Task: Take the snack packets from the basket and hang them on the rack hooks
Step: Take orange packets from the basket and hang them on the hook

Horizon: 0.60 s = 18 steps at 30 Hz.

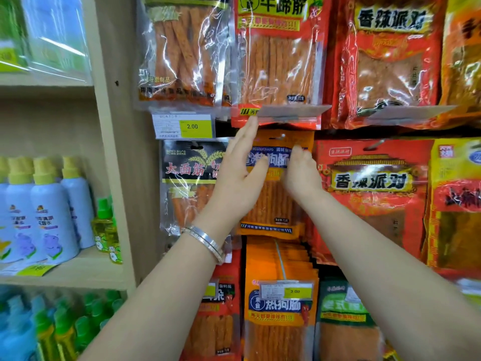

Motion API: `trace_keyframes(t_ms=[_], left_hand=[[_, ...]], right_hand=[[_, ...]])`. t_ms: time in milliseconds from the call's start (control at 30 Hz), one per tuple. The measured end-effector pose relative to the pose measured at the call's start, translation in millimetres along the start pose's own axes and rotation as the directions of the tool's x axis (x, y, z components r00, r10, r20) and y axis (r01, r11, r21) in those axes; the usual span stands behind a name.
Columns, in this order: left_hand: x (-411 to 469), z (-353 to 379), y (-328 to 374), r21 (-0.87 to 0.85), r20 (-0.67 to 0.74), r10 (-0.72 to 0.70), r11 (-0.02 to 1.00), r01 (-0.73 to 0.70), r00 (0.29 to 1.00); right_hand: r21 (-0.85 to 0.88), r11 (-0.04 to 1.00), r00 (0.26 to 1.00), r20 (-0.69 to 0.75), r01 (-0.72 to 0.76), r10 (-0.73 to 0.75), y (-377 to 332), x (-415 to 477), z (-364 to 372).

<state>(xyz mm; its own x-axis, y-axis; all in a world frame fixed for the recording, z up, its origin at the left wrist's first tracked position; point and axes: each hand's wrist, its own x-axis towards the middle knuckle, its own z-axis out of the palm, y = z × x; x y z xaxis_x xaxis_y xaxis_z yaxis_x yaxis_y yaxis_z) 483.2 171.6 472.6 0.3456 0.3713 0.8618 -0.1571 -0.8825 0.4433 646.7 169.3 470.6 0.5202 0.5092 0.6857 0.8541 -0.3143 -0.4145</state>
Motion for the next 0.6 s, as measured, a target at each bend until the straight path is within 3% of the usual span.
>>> trace_keyframes(t_ms=[133, 300, 367, 500, 600], left_hand=[[-17.1, -2.0, -3.4, -0.03, 0.068, -0.068, 0.997, 0.07, 0.995], [-85.4, -5.3, -20.9, -0.009, 0.143, -0.182, 0.983, 0.185, 0.973], [-128.1, -9.5, -35.9, 0.021, 0.17, -0.283, 0.959, 0.283, 0.944], [-247.9, -23.0, -58.7, 0.064, 0.232, -0.587, 0.805, 0.59, 0.775], [-352.8, -42.9, -54.1, 0.018, 0.189, -0.798, 0.585, 0.811, 0.572]], right_hand=[[0.184, 0.982, 0.987, 0.159, -0.043, 0.014, 0.6, -25.0, -7.5], [0.37, 0.929, 0.996, 0.08, 0.016, -0.049, 9.9, -102.4, -21.0], [0.466, 0.884, 0.992, 0.119, -0.021, -0.039, 14.4, -145.4, -18.7], [0.541, 0.822, 0.932, 0.36, -0.179, -0.034, 36.0, -243.3, 0.7], [0.526, 0.789, 0.844, 0.537, -0.319, -0.016, 54.4, -327.2, 16.1]])
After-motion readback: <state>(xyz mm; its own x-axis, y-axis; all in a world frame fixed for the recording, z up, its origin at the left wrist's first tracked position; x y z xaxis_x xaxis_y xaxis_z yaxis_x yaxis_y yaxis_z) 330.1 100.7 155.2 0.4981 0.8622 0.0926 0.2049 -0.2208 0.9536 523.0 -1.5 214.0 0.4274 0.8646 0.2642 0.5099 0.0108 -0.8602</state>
